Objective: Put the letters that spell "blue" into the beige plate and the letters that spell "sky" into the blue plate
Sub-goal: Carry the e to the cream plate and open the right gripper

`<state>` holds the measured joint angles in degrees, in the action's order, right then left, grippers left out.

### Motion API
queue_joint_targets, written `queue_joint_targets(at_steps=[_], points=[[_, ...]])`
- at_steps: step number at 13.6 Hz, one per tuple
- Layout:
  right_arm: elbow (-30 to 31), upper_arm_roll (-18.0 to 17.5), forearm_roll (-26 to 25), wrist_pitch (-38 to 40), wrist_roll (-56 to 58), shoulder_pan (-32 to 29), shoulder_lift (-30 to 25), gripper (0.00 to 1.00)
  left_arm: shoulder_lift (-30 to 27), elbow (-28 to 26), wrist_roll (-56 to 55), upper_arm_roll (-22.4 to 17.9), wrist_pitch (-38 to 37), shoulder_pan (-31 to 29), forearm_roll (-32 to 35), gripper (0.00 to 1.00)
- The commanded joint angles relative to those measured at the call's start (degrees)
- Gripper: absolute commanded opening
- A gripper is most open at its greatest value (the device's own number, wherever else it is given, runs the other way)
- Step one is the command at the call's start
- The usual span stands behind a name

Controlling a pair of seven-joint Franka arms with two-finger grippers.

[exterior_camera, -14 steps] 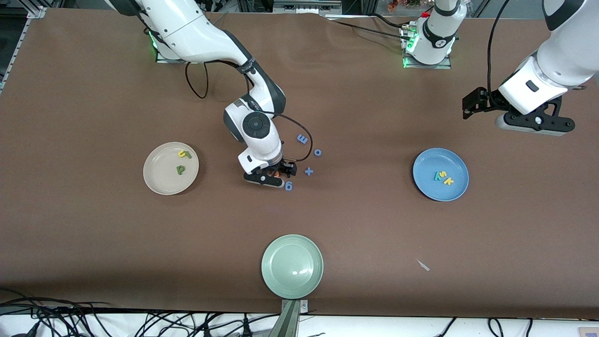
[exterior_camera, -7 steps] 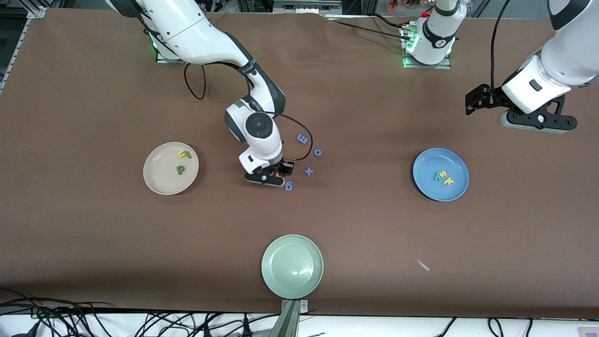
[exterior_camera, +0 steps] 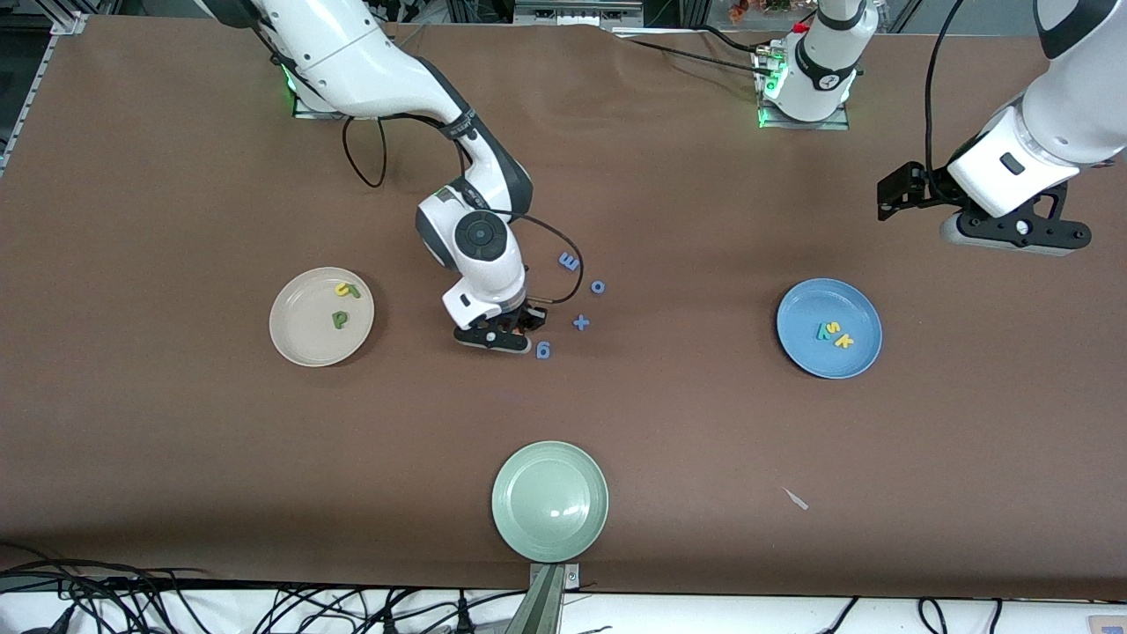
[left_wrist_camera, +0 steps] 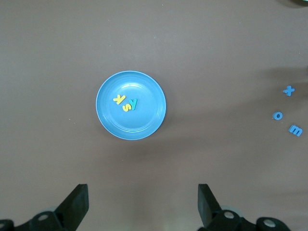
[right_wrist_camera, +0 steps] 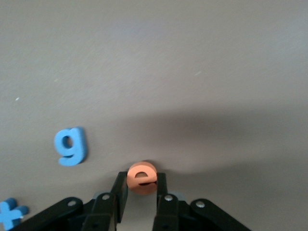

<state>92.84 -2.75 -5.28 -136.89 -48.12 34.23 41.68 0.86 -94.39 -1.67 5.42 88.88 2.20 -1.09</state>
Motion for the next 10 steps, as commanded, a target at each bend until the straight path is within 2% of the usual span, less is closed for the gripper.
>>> queue_joint_targets(at_steps=[1, 6, 9, 10], points=[[7.07, -0.59, -0.52, 7.58, 9.58, -5.03, -10.89, 0.0, 0.98, 2.01, 0.88, 0.03, -1.25, -0.27, -0.84, 1.0], [22.89, -0.59, -0.52, 10.23, 31.82, -16.28, -26.28, 0.0, 0.98, 2.1, 0.88, 0.03, -1.17, -0.27, -0.84, 1.0], [27.56, 0.72, -0.61, 9.54, 39.66, -20.69, -28.93, 0.09, 1.24, 2.45, 0.8, 0.2, -1.17, 0.43, -0.75, 1.0], [29.31, 1.16, -0.61, 8.14, 40.81, -21.74, -29.29, 0.16, 1.68, 2.71, 0.79, 0.29, -1.17, 0.44, -0.75, 1.0]])
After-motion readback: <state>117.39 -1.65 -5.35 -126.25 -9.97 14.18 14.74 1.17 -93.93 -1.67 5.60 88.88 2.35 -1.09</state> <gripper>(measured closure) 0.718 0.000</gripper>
